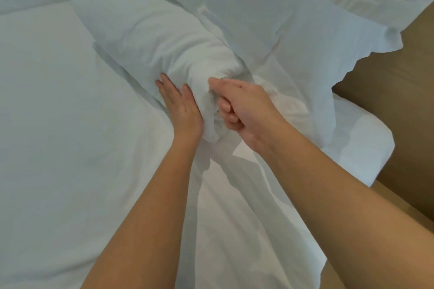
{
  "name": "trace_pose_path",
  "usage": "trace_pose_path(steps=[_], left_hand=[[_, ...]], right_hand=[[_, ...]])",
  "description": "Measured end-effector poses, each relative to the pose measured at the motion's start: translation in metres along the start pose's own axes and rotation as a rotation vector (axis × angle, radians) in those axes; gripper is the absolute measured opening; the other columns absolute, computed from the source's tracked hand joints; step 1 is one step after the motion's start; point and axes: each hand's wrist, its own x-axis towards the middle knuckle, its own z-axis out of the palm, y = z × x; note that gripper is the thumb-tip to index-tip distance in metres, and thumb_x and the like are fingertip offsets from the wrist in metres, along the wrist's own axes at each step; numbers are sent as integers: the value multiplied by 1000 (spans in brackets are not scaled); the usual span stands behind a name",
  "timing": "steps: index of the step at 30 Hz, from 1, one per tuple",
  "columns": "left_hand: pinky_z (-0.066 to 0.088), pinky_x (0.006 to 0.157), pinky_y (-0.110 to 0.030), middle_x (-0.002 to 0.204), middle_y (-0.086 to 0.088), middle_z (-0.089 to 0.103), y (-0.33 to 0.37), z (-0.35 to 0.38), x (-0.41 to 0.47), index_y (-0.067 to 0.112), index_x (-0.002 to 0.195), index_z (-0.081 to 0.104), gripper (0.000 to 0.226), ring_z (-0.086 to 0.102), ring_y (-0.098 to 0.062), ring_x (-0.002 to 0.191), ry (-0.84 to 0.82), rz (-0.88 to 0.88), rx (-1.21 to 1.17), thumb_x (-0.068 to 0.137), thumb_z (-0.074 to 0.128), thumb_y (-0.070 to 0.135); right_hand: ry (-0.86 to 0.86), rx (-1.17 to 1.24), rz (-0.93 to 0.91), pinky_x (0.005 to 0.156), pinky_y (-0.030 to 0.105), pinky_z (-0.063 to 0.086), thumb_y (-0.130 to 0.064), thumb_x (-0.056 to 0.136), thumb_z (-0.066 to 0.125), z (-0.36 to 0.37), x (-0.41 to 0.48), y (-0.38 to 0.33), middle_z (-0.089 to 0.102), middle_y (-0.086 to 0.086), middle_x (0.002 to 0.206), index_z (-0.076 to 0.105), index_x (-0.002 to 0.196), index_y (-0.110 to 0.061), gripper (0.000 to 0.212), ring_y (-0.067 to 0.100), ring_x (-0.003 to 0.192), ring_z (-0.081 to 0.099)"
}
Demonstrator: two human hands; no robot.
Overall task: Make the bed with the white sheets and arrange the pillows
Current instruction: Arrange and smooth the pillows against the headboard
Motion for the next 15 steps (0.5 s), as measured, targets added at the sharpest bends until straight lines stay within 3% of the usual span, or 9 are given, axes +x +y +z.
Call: trace_pose_path(steps=[3, 6, 12, 15], left_hand=[[-4, 121, -33, 162, -6, -13, 3, 6, -6, 16, 154, -8, 74, -9, -15, 149, 30, -8, 30, 93, 14, 51], [-6, 118, -28, 162, -7, -12, 4, 7, -10, 14, 154, -6, 74, -9, -17, 149, 31, 15, 27, 92, 15, 47], [-5, 122, -39, 162, -5, -12, 6, -4, -3, 16, 155, -6, 59, -12, -15, 149, 26, -85, -71, 105, 20, 36], [-8, 121, -38, 161, -7, -15, 10, -9, 0, 16, 154, -7, 60, -13, -16, 149, 5, -35, -27, 105, 21, 37]], right_hand=[[233, -308, -261, 55, 23, 44, -17, 87, 69, 7, 10, 1, 47, -5, 50, 53, 55, -16, 36, 9, 50, 44], [300, -450, -396, 53, 22, 37, -16, 86, 69, 2, 7, 6, 39, -9, 45, 55, 57, -10, 33, 8, 47, 36], [270, -599, -375, 52, 22, 31, -20, 87, 68, -7, 2, 8, 38, -13, 39, 48, 54, -17, 39, 7, 44, 34], [255, -650, -368, 52, 22, 31, -21, 88, 68, -7, 1, 5, 39, -13, 40, 49, 56, -16, 38, 8, 45, 36]])
